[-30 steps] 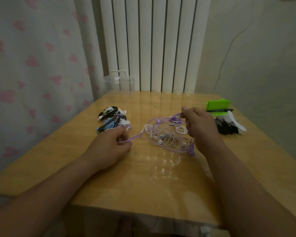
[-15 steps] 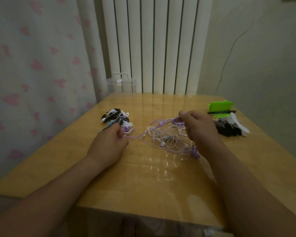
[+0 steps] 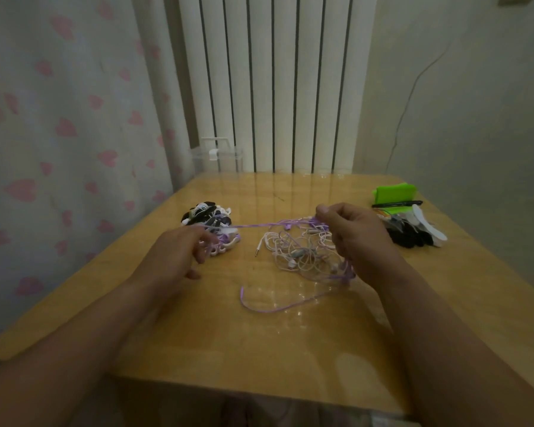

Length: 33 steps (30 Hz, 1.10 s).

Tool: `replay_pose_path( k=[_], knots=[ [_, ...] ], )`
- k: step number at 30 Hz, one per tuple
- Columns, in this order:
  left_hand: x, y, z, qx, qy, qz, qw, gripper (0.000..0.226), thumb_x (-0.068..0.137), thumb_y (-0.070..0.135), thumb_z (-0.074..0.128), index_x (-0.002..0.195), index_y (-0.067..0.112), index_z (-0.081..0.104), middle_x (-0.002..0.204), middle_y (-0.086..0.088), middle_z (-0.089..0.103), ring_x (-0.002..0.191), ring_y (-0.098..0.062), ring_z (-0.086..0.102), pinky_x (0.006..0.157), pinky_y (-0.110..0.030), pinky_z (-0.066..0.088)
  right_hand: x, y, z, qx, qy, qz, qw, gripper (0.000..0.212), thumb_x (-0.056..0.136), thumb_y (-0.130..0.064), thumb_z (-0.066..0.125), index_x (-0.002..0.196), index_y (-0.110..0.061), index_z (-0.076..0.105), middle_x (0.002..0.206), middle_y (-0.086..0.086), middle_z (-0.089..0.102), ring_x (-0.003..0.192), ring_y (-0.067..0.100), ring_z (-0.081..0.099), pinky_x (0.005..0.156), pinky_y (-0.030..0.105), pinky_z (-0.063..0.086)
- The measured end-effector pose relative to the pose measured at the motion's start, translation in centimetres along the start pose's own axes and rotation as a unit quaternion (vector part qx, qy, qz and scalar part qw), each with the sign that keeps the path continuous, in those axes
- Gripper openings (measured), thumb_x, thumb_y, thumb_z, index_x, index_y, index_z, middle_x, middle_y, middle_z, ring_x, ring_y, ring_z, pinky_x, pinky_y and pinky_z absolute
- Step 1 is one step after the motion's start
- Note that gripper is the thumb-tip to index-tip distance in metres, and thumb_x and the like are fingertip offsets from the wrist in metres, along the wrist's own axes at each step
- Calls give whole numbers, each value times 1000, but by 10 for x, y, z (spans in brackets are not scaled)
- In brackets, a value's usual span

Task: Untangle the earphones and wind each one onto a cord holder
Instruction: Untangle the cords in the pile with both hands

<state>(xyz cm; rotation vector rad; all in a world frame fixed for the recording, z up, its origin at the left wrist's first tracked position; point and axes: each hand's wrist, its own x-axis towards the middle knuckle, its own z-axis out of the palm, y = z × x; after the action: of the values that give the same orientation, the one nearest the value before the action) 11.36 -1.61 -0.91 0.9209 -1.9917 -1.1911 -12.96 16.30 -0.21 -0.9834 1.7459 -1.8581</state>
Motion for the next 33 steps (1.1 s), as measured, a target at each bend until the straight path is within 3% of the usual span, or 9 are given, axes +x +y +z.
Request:
replay_pose_path(
  k=[6,9,13,18,22,24,28,31,33],
  knots=[
    [0,12,-26,-333,-24,-123,935,60,105,57,37,98,8,70,75,-9,58,53,-18,49,69,-37,55,-7,-9,-2,90,-168,58,980,21,102,-10,55,119,-2,66,74,5,57,53,14,40,45,27,30],
    [0,18,-33,-311,-33,-128,941,72,99,74,38,113,12,70,87,-11,70,85,-24,72,83,-49,59,-11,-11,1,83,-183,107,974,32,106,-20,46,122,-3,68,85,15,65,53,17,48,43,26,34],
    [4,42,-42,-293,-6,-71,953,58,98,70,47,116,19,67,119,-5,73,123,-18,65,99,-61,52,-17,-32,8,-27,-190,95,977,29,104,-18,50,114,-6,75,81,15,68,61,21,55,51,30,41],
    [3,74,-55,-307,38,-14,951,44,80,63,60,114,36,66,127,16,64,136,-6,50,113,-69,24,-32,-54,1,-62,-219,83,970,29,103,-28,59,109,-5,77,70,5,51,59,17,41,55,30,36],
    [14,79,-61,-363,49,-5,930,32,99,50,51,119,29,65,117,17,69,120,-2,58,116,-60,25,-44,-64,-6,13,-249,117,961,49,107,-44,48,110,-4,75,68,3,39,56,15,19,46,26,16],
    [17,77,-54,-322,62,-29,944,23,101,33,55,116,24,69,112,9,71,119,-11,64,114,-54,37,-51,-63,-6,49,-243,122,961,48,108,-43,48,108,-5,76,68,3,37,55,14,17,42,24,17],
    [4,64,-24,-36,-32,-25,999,20,93,9,65,107,22,73,106,-4,72,102,-21,67,80,-31,49,-62,-58,-1,48,-248,85,964,31,105,-32,55,104,-7,73,74,6,45,52,10,23,42,20,22],
    [-17,57,-4,228,30,113,967,22,85,36,63,106,32,69,111,3,62,97,-16,59,88,-36,50,-63,-56,6,33,-228,85,969,30,109,-28,52,108,-4,69,74,5,47,53,11,25,45,22,21],
    [-41,65,12,167,-23,161,972,27,93,48,61,111,29,66,107,5,63,97,-12,62,94,-43,53,-61,-54,13,20,-208,81,974,31,109,-28,51,107,-2,69,72,5,47,54,12,25,48,25,19]
  ],
)
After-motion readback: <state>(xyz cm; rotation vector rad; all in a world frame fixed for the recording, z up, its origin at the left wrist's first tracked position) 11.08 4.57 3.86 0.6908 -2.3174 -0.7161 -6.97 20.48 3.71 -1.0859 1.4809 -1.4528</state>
